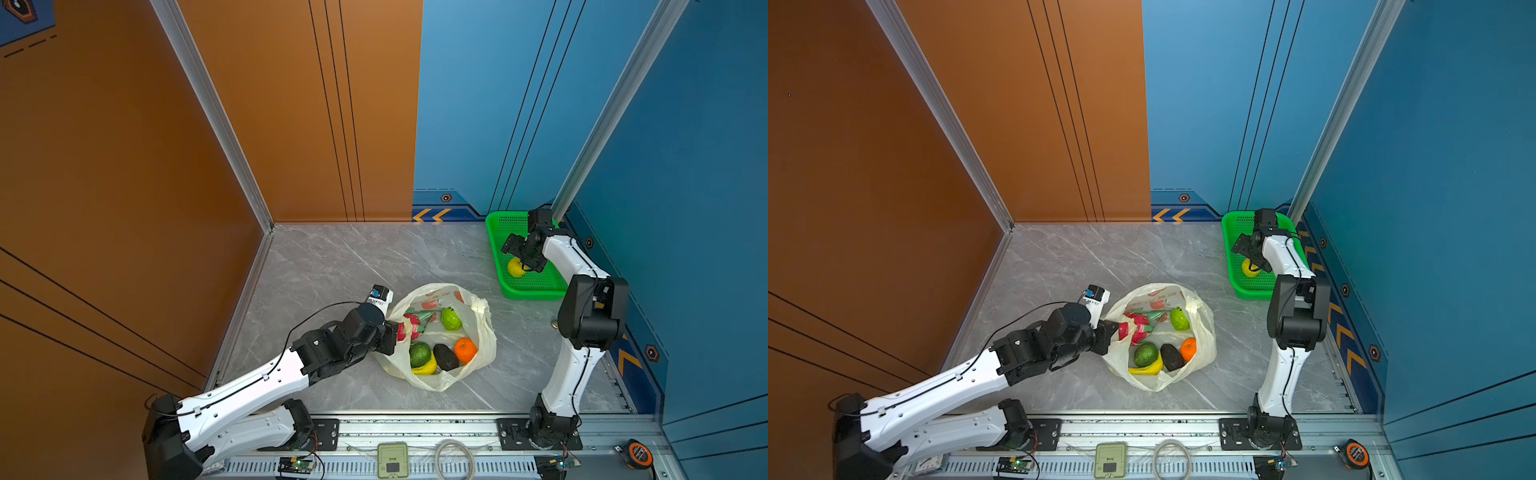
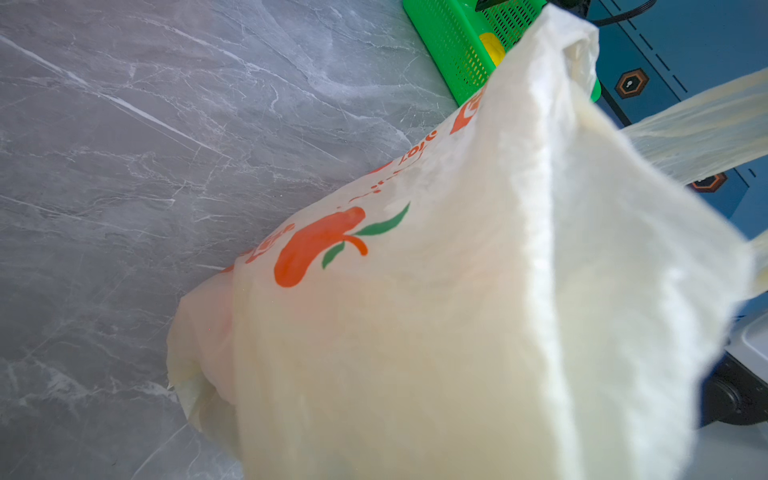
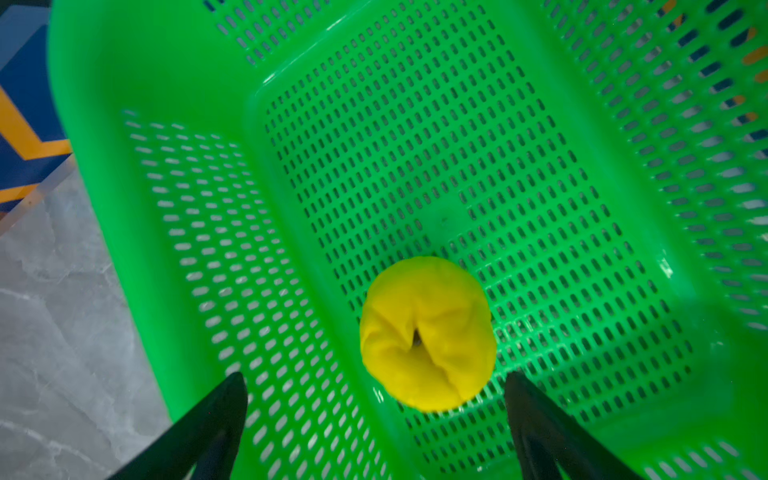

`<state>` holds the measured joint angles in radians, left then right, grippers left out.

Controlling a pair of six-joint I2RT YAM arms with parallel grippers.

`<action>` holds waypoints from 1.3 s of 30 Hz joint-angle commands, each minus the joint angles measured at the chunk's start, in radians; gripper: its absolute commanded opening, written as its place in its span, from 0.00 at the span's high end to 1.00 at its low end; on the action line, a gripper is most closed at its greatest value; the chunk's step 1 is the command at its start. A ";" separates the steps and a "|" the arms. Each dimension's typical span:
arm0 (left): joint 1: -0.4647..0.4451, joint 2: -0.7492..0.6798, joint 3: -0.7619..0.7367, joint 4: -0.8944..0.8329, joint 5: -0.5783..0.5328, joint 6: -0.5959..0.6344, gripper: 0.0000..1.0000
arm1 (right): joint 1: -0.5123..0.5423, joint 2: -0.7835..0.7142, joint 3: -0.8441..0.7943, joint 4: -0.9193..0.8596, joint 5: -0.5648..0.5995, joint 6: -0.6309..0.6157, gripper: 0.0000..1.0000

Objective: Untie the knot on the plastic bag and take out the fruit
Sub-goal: 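Carry the yellow fruit to the green basket and release it, then move the right gripper back over the open bag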

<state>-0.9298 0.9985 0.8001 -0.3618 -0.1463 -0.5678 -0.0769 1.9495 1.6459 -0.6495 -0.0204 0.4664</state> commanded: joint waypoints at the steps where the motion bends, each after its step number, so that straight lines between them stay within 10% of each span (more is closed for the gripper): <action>1: -0.007 -0.006 0.040 -0.030 -0.051 0.037 1.00 | 0.061 -0.194 -0.031 -0.115 0.009 -0.046 0.01; 17: -0.107 -0.009 0.060 -0.074 -0.171 0.047 1.00 | 0.479 -0.661 0.003 -0.334 -0.121 0.109 0.00; 28: -0.136 -0.009 0.062 -0.084 -0.240 0.024 1.00 | 0.992 -0.695 -0.025 -0.337 0.121 0.285 0.00; 39: -0.125 -0.047 0.057 -0.090 -0.242 0.019 1.00 | 1.169 -0.653 -0.246 -0.233 0.254 0.381 0.01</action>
<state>-1.0550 0.9741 0.8272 -0.4458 -0.3637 -0.5434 1.0821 1.2888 1.4586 -0.9211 0.1623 0.8059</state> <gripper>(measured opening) 0.044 0.996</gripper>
